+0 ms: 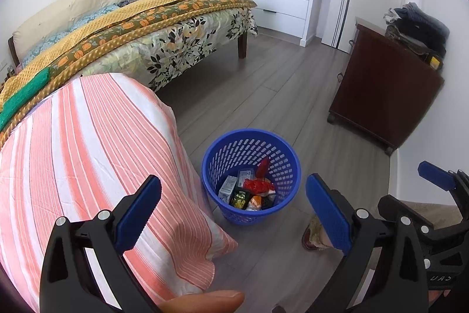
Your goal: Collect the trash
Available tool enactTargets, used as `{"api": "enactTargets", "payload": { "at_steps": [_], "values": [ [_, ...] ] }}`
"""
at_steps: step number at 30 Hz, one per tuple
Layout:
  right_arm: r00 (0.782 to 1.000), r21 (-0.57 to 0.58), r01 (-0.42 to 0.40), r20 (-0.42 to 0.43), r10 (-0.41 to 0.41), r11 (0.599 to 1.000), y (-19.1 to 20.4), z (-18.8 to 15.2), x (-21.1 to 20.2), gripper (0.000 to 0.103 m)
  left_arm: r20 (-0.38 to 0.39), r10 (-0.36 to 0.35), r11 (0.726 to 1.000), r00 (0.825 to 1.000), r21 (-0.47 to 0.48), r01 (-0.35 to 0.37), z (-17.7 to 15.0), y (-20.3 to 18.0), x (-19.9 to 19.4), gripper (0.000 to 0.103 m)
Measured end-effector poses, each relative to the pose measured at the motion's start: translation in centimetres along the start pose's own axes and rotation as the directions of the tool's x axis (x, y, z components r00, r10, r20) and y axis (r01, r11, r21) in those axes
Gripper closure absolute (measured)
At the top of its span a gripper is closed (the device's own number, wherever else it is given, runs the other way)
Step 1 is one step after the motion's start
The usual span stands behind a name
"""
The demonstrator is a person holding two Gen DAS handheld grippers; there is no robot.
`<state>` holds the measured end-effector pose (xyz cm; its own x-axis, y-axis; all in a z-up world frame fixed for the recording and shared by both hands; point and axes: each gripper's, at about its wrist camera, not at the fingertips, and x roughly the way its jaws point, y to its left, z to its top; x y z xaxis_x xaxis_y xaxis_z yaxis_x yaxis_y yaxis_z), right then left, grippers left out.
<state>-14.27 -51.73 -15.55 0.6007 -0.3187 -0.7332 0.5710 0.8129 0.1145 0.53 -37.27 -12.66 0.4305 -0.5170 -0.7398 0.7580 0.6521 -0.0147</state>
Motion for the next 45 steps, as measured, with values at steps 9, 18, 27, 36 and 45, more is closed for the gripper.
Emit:
{"api": "enactTargets", "payload": {
  "at_steps": [9,18,27,36,45],
  "values": [
    [1.0,-0.005,-0.005,-0.005,0.005,1.0,0.14,0.02,0.17,0.005,-0.007,0.003,1.0,1.0,0.001,-0.003,-0.15,-0.18,0.26,0.005],
    [1.0,-0.008,-0.008,-0.005,0.008,1.0,0.24,0.12,0.22,0.005,-0.009,0.004,1.0,1.0,0.003,-0.004,-0.29,-0.18,0.37,0.005],
    [1.0,-0.007,-0.011,-0.005,0.011,1.0,0.33,0.15,0.21,0.005,-0.008,0.004,1.0,1.0,0.003,-0.004,-0.25,-0.25,0.35,0.005],
    [1.0,-0.012,-0.016,-0.01,0.016,1.0,0.28,0.41,0.39,0.005,-0.009,0.007,1.0,1.0,0.008,-0.007,-0.54,-0.06,0.53,0.005],
    [1.0,-0.013,-0.013,-0.009,0.013,1.0,0.3,0.33,0.42,0.005,-0.01,0.008,1.0,1.0,0.011,-0.008,-0.47,-0.17,0.59,0.005]
  ]
}}
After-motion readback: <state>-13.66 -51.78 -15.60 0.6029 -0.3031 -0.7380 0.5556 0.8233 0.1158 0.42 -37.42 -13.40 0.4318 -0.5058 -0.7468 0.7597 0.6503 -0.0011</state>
